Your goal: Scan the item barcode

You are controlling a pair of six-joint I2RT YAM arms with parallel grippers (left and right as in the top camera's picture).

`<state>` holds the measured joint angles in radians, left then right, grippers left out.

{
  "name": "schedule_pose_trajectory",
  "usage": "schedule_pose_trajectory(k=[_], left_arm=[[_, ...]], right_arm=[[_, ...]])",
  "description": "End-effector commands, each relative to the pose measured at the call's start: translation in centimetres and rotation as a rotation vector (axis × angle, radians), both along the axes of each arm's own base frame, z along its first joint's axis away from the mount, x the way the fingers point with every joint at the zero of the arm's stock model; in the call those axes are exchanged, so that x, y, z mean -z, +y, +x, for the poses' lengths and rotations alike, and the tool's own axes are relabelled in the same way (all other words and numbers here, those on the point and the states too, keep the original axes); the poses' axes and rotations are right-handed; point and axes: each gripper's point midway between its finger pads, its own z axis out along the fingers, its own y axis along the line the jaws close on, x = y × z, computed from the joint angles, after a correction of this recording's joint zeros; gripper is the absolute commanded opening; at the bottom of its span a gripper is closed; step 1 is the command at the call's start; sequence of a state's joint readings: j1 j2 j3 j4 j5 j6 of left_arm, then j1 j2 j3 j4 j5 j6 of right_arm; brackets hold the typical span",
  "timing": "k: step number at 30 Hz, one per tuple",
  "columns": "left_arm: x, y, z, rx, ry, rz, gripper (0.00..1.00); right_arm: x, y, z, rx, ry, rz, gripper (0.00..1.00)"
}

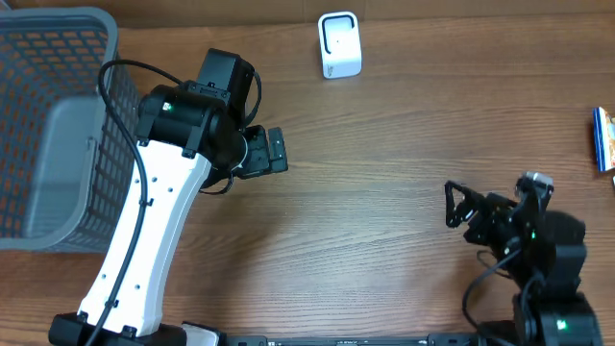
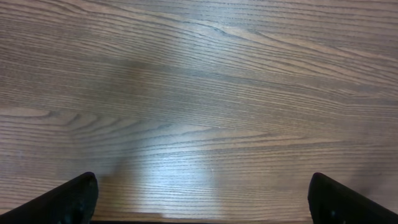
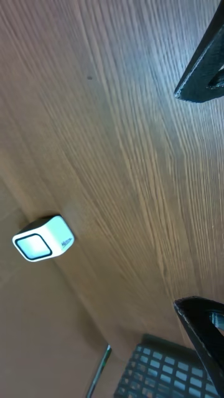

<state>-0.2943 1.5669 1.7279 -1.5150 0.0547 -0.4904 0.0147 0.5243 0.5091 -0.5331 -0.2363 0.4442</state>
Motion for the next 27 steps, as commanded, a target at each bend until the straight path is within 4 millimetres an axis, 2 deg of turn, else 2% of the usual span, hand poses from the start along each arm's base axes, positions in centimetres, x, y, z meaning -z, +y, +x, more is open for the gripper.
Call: schedule_pose_trajectory(k=[1, 5, 12, 16, 22, 27], left_arm=[[-0.6, 0.1, 0.1, 0.014, -0.026, 0.003, 1.00], [-0.6, 0.1, 0.1, 0.014, -0.026, 0.003, 1.00], [-0.6, 0.1, 0.1, 0.014, -0.026, 0.003, 1.00], [-0.6, 0.1, 0.1, 0.014, -0.026, 0.003, 1.00], [-0.6, 0.1, 0.1, 0.014, -0.026, 0.003, 1.00], [-0.6, 0.1, 0.1, 0.014, -0.026, 0.003, 1.00]], right_arm=[[-0.5, -1.2, -1.0, 0.061, -0.092, -0.035, 1.00], [0.4, -2.0, -1.7, 0.105, -0.149, -0.052, 1.00], [2.0, -1.9, -0.1, 0.107, -0.352, -0.039, 1.00], [2.8, -2.0, 0.1, 0.111, -0.432, -0.039, 1.00], [1.7, -0.8, -0.5, -0.010, -0.524, -0.207, 1.00], [1.5, -1.8, -0.4, 0.015, -0.554, -0.335, 1.00]])
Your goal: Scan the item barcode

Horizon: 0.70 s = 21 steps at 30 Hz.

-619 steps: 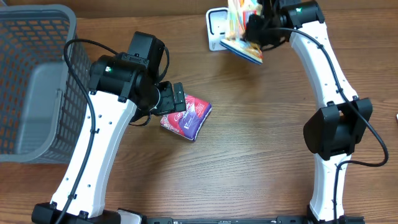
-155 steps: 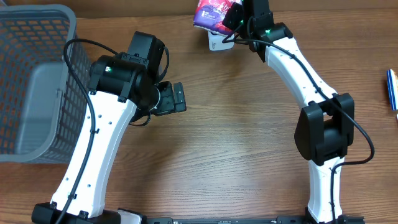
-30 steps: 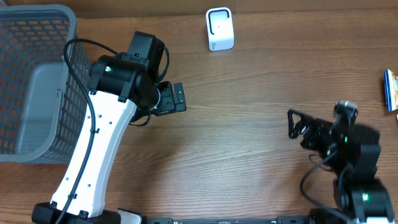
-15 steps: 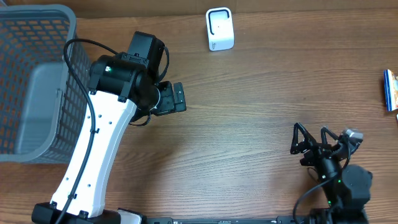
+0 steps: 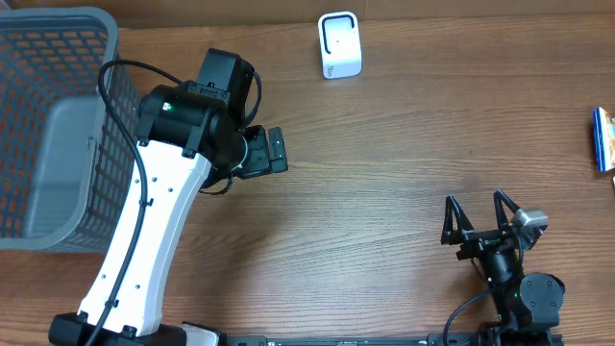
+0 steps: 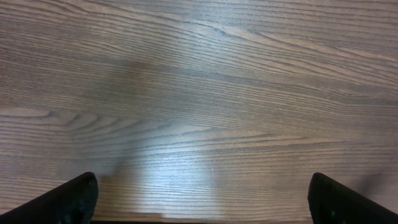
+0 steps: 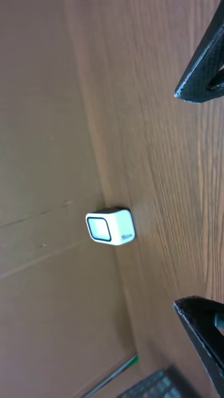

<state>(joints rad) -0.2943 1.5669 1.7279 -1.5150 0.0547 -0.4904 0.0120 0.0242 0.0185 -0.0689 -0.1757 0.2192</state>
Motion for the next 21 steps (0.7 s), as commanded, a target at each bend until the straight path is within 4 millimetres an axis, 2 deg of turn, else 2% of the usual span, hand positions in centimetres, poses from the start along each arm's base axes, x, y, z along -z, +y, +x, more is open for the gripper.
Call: schedule_pose_trajectory(k=[1, 9, 21], left_arm=[[-0.6, 0.1, 0.1, 0.014, -0.026, 0.003, 1.00], [-0.6, 0.1, 0.1, 0.014, -0.027, 0.003, 1.00], [-0.6, 0.1, 0.1, 0.014, -0.026, 0.003, 1.00]], right_arm=[[0.1, -1.0, 0.1, 0.052, -0.026, -0.108, 1.00], [0.4, -2.8, 0.3, 0.155, -0.011, -0.123, 1.00], [0.4, -2.3, 0.2, 0.125, -0.029, -0.229, 1.00]])
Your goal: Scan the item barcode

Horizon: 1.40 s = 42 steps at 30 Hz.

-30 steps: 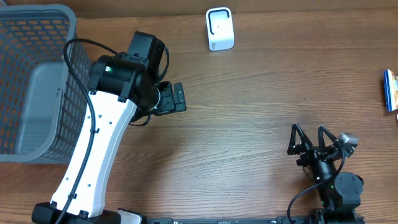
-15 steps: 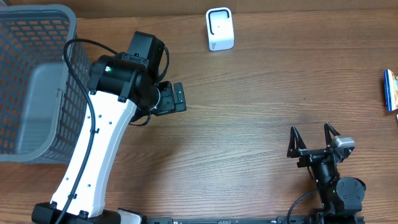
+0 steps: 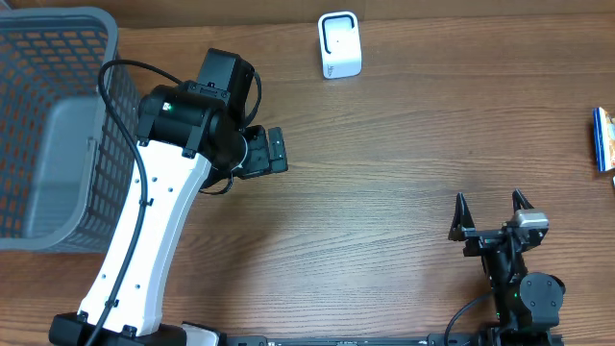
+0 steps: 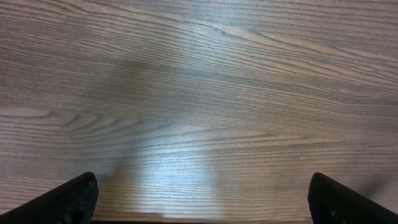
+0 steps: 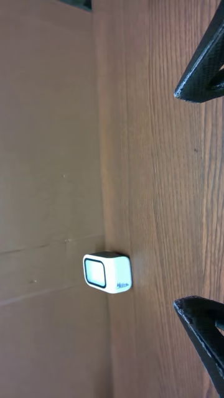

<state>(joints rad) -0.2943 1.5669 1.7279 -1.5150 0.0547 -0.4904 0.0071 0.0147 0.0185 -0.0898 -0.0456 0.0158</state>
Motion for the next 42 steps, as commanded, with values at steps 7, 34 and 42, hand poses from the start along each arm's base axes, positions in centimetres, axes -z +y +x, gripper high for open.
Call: schedule_pose_trajectory(k=[7, 34, 42], left_arm=[[-0.64, 0.06, 0.12, 0.014, -0.026, 0.003, 1.00], [-0.64, 0.06, 0.12, 0.014, -0.026, 0.003, 1.00], [-0.64, 0.06, 0.12, 0.014, -0.026, 0.003, 1.00]], right_arm=[[0.09, 0.16, -0.02, -0.012, -0.014, -0.072, 1.00], [0.01, 0.08, -0.01, -0.007, -0.016, -0.064, 1.00], [0.01, 0.08, -0.01, -0.007, -0.016, -0.064, 1.00]])
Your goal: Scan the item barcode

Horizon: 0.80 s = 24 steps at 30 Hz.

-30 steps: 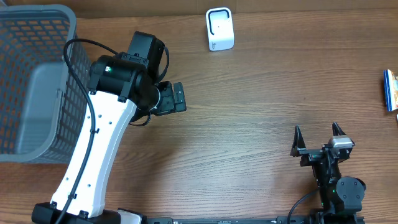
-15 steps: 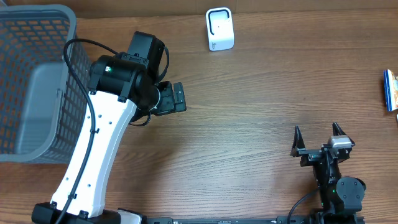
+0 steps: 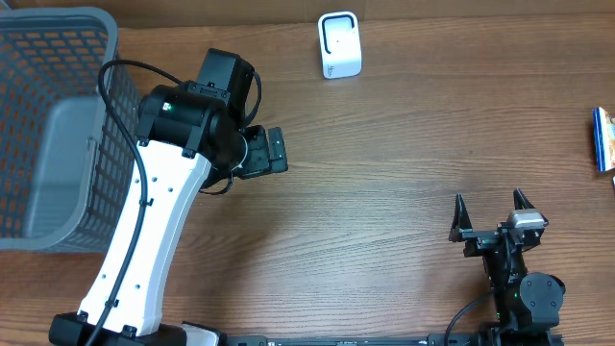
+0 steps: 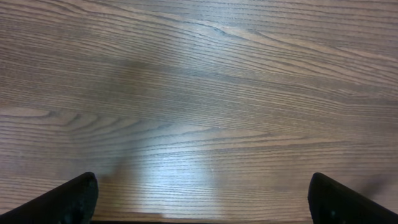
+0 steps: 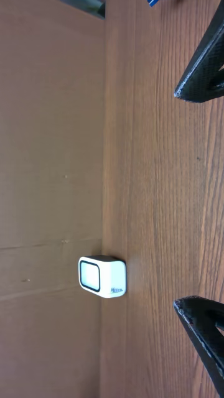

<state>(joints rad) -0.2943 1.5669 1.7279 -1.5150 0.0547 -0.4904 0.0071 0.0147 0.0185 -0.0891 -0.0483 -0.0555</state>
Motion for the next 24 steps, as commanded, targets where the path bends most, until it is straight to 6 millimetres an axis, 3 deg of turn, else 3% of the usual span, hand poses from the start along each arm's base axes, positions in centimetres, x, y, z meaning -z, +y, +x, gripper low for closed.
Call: schedule_pose_trajectory(k=[1, 24], left_arm=[[-0.64, 0.06, 0.12, 0.014, -0.026, 0.003, 1.00], [-0.86, -0.05, -0.44, 0.019, -0.018, -0.011, 1.00]], right_arm=[[0.03, 0.04, -0.01, -0.003, -0.009, 0.007, 1.00], [0.02, 0.04, -0.01, -0.003, -0.010, 0.007, 1.00]])
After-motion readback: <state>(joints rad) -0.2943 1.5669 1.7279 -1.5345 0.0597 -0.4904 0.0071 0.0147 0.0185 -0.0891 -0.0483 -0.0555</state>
